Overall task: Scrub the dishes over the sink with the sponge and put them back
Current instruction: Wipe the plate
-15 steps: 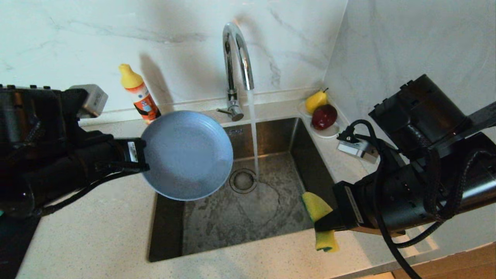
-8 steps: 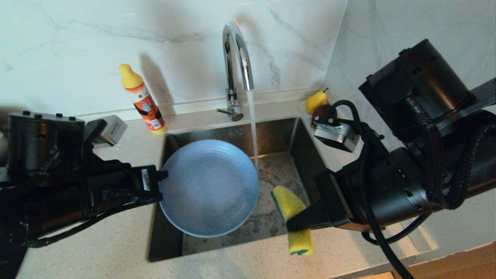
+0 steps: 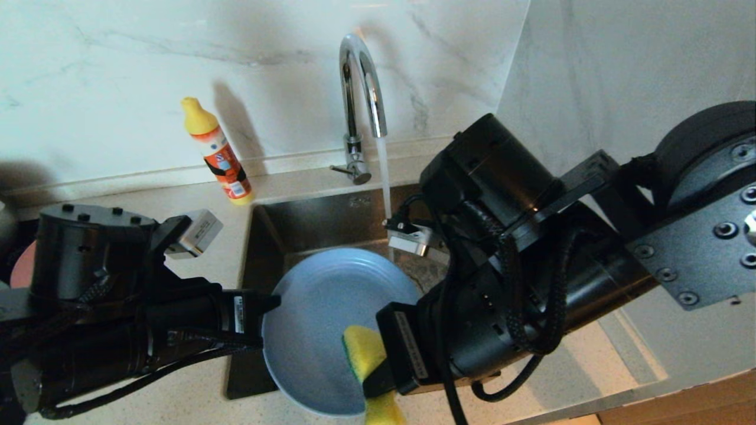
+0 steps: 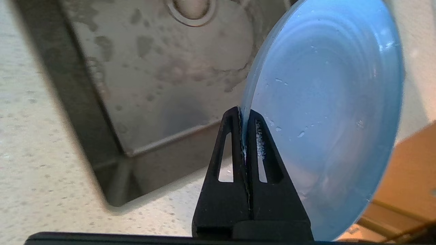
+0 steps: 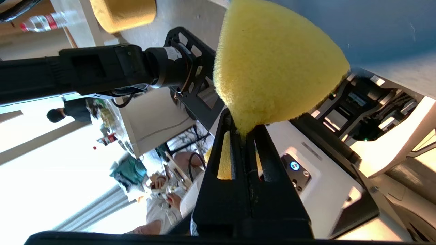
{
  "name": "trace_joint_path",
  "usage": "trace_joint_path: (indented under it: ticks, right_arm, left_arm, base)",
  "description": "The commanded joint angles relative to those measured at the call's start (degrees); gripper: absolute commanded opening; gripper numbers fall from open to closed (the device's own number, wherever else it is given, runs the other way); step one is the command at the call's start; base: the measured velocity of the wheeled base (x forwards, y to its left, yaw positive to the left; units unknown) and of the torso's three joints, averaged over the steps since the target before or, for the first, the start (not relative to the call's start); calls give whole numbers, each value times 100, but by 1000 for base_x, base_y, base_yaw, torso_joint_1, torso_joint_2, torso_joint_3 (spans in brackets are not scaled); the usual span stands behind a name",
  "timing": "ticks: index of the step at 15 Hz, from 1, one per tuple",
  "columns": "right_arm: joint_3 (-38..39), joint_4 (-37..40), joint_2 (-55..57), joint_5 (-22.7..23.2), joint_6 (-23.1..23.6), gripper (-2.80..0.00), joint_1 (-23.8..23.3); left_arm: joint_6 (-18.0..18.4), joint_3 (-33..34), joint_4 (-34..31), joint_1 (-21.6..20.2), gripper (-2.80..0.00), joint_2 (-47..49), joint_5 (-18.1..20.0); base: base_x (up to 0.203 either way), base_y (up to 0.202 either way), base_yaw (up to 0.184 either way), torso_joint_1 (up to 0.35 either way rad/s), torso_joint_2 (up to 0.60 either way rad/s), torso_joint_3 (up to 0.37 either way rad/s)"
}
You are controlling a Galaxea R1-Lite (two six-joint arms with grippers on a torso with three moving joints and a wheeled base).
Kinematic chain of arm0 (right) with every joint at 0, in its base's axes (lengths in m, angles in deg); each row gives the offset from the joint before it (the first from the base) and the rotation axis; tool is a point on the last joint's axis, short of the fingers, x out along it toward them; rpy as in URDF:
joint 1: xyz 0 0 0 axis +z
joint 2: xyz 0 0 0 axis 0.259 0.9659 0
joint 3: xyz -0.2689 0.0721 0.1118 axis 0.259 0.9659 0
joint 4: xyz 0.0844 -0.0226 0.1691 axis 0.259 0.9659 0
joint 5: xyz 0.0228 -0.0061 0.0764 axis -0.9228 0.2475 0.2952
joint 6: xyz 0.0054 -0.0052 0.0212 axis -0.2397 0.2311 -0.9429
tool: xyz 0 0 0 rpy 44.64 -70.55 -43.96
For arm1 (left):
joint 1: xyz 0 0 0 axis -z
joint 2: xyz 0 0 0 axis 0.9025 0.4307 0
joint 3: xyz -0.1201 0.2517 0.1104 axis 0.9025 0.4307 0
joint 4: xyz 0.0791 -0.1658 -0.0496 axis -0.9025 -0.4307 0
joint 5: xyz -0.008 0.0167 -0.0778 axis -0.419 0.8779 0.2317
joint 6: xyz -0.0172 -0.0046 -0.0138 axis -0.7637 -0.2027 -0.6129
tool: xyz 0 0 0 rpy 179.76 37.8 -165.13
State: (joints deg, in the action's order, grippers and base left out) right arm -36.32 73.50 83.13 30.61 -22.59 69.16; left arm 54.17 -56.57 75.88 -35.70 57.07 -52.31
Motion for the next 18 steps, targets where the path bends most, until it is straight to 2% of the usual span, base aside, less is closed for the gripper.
trace_joint_path:
  ticks: [1,5,10,13,15,18]
  right_arm:
    - [-354,160,493,11,-32,-280,158]
    - [-799,625,908,26,-35,-280,306]
    - [-1160,1041,1080,216,-57,-280,298]
    - [-1250,1140,1064,230,-66,-280,298]
    - [-1277,1183,1163,230,-92,-280,298]
    - [-1315,1144,1285,204,-292,-280,255]
  left_arm:
    - [-13,-26,11,171,-280,32,-4]
    - [-15,3,528,289,-280,96,5]
    - [109,113,566,514,-280,79,-29]
    - [380,356,873,536,-280,121,-48]
    - [443,436,1136,558,-280,149,-57]
    - [443,445,1136,584,-280,140,-57]
  base:
    - [0,0,0,0,0,0]
    - [0,0,0,0,0,0]
    - [0,0,0,0,0,0]
    - [0,0,0,0,0,0]
    - [0,0,0,0,0,0]
    - [0,0,0,0,0,0]
